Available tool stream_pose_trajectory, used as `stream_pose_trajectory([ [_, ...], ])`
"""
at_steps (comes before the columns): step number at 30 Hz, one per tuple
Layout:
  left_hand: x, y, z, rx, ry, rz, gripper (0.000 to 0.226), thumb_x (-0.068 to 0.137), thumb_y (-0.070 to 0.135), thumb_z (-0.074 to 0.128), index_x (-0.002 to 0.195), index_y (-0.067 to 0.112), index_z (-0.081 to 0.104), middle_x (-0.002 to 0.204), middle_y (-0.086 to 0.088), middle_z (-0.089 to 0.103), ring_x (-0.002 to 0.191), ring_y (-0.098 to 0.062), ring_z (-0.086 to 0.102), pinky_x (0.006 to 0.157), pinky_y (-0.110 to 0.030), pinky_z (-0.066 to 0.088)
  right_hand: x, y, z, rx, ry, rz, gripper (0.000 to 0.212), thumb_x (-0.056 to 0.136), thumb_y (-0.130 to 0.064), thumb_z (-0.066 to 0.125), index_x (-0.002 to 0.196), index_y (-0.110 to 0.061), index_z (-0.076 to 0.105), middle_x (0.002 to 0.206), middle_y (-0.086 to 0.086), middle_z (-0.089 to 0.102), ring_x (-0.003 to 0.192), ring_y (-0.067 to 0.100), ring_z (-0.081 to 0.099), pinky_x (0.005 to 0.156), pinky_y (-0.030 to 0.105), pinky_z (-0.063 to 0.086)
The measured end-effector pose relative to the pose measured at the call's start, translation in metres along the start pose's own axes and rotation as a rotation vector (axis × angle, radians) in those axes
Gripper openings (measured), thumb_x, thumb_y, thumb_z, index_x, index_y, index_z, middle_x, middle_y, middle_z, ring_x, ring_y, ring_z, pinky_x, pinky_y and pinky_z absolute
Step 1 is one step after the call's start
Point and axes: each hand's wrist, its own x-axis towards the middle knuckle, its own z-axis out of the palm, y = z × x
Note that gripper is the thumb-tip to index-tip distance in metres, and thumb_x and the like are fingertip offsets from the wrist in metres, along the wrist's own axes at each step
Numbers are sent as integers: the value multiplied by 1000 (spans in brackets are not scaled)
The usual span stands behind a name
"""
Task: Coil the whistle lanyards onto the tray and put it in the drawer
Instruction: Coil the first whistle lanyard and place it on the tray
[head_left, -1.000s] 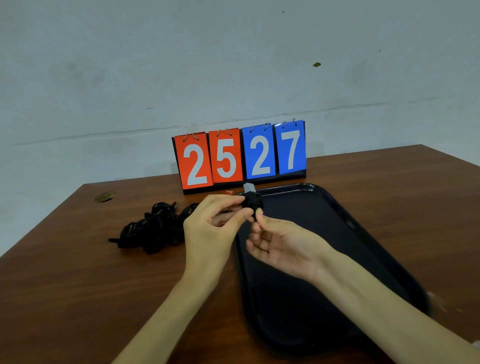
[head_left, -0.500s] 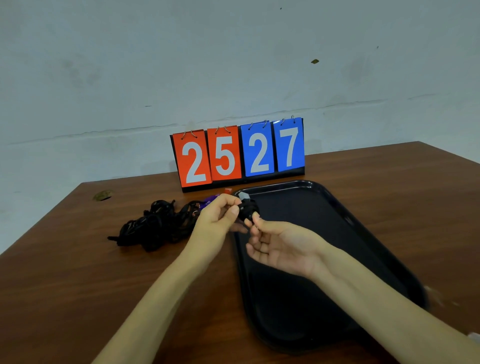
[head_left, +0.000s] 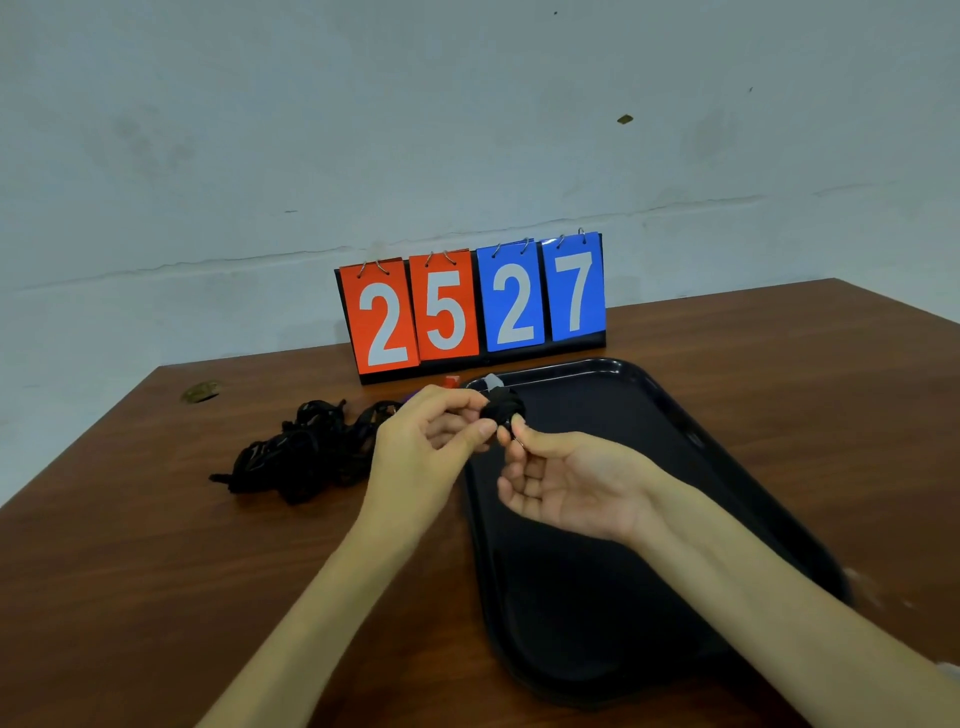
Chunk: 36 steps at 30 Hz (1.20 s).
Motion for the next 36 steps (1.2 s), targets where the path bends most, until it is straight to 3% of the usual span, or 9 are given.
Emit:
stream_pose_trajectory([
  [5, 7, -3, -15, -216, -162, -198, 15, 84, 3, 61, 94, 14, 65, 90, -6, 66, 71, -12, 64, 71, -21, 54, -2, -2, 2, -19, -31, 33, 13, 82, -19, 61, 84, -8, 67, 65, 0, 57, 69, 11, 52, 78, 29, 48],
  [9, 10, -3, -21, -245, -259, -222, 13, 88, 6, 56, 97, 9, 63, 92, -5, 68, 74, -15, 66, 74, -22, 55, -1, -2, 2, -20, -69, 61, 14, 82, -20, 61, 83, -8, 67, 65, -1, 56, 70, 11, 51, 79, 28, 48],
  [14, 9, -1, -18, -264, -90, -205, 14, 82, 2, 63, 91, 11, 68, 85, -6, 72, 73, -22, 71, 66, -23, 57, -1, -2, -1, -55, -81, 82, 13, 81, -21, 61, 82, -9, 66, 65, -1, 56, 68, 11, 50, 79, 28, 48],
  [17, 6, 0, -11, -141, 15, -90, 18, 81, -2, 64, 87, 15, 67, 80, -2, 70, 68, -15, 70, 62, -18, 55, -1, -2, 0, -46, -92, 87, 13, 82, -21, 61, 81, -9, 67, 65, -1, 56, 68, 11, 51, 79, 28, 48],
  [21, 0, -9, -7, 267, 61, 279, 21, 86, 0, 61, 99, 14, 68, 94, 10, 65, 88, -3, 63, 77, -9, 49, -1, -1, 0, 1, -77, 57, 15, 87, -20, 58, 82, -8, 66, 64, -1, 57, 68, 11, 52, 81, 28, 48],
  [23, -1, -12, -5, 377, 76, 354, 18, 86, 5, 60, 102, 10, 69, 98, 9, 62, 95, -1, 59, 83, -7, 45, 1, -1, -1, -29, -53, 8, 14, 88, -20, 58, 83, -9, 67, 63, -1, 58, 67, 11, 54, 81, 29, 49],
  [28, -4, -2, 0, 81, 112, 96, 13, 83, 14, 67, 88, 25, 69, 87, 9, 68, 84, -2, 65, 73, -12, 50, 3, 4, 0, -175, 10, -138, 14, 90, -18, 56, 85, -10, 67, 64, -2, 57, 66, 10, 54, 80, 28, 51],
  [32, 0, -1, -1, -171, 92, -148, 21, 81, 5, 67, 99, 16, 68, 81, 1, 71, 76, -11, 70, 68, -18, 56, 5, 5, -2, -326, 28, -261, 16, 92, -17, 54, 89, -9, 68, 66, -2, 58, 67, 9, 54, 80, 28, 50],
  [36, 2, -2, 0, -63, 36, -153, 24, 84, 4, 63, 104, 18, 63, 82, 1, 68, 75, -8, 68, 72, -18, 55, 6, 8, 0, -517, 217, -416, 19, 93, -18, 54, 92, -7, 70, 71, -1, 59, 71, 9, 55, 73, 23, 50],
])
